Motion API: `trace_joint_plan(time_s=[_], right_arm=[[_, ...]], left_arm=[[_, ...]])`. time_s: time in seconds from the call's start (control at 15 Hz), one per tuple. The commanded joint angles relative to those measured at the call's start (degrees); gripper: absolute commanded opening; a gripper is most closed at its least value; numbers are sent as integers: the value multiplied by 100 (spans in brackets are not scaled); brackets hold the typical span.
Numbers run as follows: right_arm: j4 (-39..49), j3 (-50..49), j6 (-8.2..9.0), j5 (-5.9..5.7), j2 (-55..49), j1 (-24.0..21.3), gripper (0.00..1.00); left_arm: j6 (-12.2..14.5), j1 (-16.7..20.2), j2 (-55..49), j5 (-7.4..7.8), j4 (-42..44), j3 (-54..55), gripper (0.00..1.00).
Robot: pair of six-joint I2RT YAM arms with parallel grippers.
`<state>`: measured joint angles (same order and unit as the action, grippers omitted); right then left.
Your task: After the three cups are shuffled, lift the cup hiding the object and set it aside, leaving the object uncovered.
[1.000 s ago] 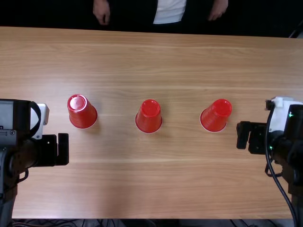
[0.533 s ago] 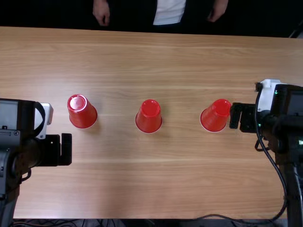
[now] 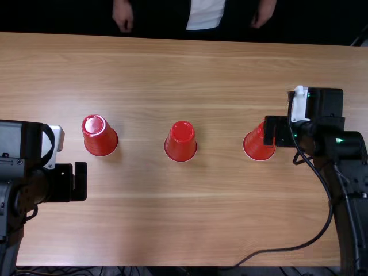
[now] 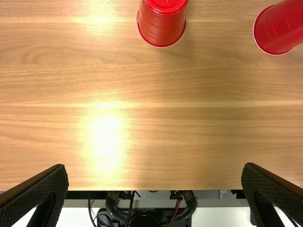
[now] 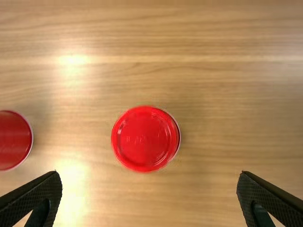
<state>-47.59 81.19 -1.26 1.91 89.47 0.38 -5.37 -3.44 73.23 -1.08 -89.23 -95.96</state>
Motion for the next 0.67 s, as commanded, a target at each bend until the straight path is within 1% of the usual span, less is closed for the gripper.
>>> trace_joint_plan(time_s=[0.0,0.6], right_arm=[[81,-15,62,9,158,85,100],[102,2,83,9,1143,85,100]], left_arm=[[-65,-60,-19,13,-10,-37,100],[-65,-60,-37,13,-52,16,100]])
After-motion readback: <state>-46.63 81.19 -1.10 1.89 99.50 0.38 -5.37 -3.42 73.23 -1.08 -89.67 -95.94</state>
